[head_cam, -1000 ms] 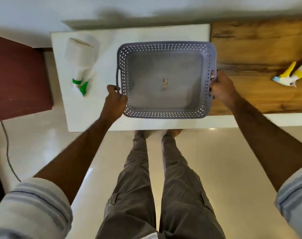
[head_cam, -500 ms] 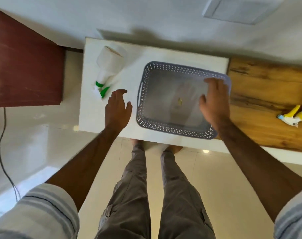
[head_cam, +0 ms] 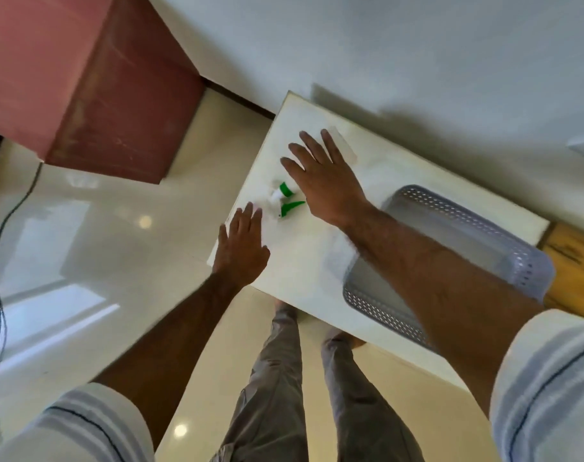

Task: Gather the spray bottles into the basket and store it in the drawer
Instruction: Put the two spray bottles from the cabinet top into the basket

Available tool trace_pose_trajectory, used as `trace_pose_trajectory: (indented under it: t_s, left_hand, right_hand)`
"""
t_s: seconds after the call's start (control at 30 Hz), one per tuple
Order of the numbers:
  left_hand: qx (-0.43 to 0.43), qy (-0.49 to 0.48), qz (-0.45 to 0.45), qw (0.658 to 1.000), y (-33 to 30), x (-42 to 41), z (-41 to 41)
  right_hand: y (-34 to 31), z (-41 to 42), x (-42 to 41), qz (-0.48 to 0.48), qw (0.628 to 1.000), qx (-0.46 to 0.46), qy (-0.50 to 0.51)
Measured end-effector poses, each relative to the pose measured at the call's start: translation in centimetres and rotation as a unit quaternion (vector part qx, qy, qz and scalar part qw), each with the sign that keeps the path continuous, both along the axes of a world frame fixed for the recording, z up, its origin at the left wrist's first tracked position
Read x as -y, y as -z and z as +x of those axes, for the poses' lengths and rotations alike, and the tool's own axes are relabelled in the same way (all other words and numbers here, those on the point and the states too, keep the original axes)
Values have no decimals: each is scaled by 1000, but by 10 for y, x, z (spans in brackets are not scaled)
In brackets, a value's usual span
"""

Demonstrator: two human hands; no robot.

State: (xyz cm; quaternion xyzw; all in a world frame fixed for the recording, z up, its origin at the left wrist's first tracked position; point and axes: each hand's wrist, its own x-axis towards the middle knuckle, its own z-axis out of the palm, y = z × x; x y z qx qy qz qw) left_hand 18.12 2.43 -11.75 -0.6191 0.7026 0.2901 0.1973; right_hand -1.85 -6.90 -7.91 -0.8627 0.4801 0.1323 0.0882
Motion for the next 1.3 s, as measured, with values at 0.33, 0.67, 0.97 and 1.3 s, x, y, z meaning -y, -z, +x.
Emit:
trace_pose_trajectory:
  t_s: [0.33,0.67,0.97,1.3]
  left_hand:
    - [-49,33,13,998,11,-10,16]
    - [-61,-5,17,998,-14,16,-34]
    - [-328,-59,131,934,-45,25,-158]
    - [-249,23,94,964,-27,17,-173]
  right_hand:
    - [13,12,24,-33,988,-96,-115]
    - [-83,-83,-49,-55,791,495,355]
    - [-56,-165,-154,-8,683,490,542]
    - [-5,-148,-146,11,721,442,534]
